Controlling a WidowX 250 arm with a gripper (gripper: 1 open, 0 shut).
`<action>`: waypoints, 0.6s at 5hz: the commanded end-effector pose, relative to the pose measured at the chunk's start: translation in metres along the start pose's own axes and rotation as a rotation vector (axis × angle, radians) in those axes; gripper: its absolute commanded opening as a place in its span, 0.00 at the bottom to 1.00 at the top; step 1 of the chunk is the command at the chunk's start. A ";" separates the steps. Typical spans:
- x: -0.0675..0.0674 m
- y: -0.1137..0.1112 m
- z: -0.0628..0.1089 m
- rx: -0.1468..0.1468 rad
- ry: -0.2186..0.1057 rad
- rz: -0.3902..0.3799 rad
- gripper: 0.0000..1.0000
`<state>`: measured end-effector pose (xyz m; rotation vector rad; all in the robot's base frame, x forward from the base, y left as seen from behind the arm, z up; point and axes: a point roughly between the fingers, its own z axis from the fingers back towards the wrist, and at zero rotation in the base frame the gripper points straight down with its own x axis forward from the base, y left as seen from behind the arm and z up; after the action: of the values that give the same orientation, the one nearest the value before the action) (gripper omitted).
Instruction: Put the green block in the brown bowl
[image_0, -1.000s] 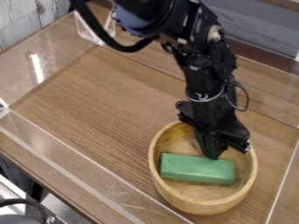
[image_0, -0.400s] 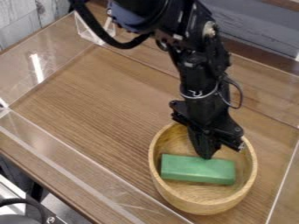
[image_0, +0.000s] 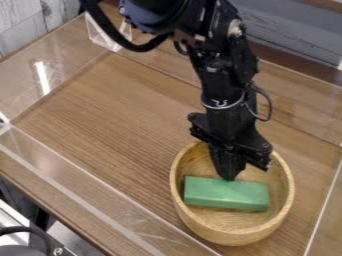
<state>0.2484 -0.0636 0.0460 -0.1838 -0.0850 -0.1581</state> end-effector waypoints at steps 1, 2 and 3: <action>0.015 0.001 0.021 -0.001 -0.074 -0.005 0.00; 0.017 0.003 0.026 -0.003 -0.077 0.003 0.00; 0.020 0.005 0.028 -0.005 -0.080 0.006 1.00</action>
<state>0.2548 -0.0565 0.0566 -0.1920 -0.0910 -0.1362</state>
